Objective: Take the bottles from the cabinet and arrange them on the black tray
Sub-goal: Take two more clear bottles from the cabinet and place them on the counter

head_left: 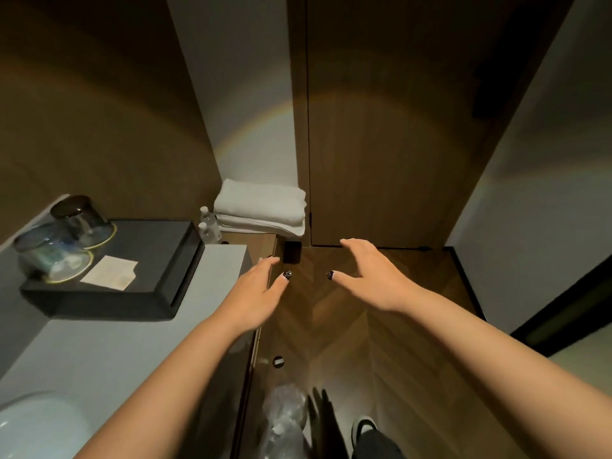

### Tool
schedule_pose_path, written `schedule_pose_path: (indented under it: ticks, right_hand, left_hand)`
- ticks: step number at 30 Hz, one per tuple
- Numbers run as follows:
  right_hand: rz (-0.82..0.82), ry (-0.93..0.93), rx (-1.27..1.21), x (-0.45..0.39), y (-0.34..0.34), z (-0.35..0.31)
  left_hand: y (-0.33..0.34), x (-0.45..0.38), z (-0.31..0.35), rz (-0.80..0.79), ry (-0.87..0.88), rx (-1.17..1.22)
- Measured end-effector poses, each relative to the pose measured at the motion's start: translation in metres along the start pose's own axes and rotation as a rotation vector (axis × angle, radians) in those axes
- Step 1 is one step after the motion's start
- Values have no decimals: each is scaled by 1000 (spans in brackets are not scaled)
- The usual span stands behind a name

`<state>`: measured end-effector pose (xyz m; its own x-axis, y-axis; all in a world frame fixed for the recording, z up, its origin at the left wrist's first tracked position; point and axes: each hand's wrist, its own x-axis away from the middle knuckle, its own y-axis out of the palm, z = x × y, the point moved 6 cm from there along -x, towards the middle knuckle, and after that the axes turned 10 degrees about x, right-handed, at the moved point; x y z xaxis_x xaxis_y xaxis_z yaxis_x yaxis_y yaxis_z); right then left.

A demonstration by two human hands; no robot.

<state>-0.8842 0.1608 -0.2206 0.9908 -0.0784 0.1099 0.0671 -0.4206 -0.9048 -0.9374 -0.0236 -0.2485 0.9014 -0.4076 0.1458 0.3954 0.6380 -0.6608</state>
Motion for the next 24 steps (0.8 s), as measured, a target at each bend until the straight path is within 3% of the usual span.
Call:
schedule_pose_path:
  ticks: [12, 24]
  right_hand:
    - [-177, -127, 25, -188, -34, 67]
    - [-316, -239, 49, -383, -2, 24]
  left_hand:
    - [-1, -178, 3, 122, -228, 91]
    - [-61, -308, -84, 308, -496, 321]
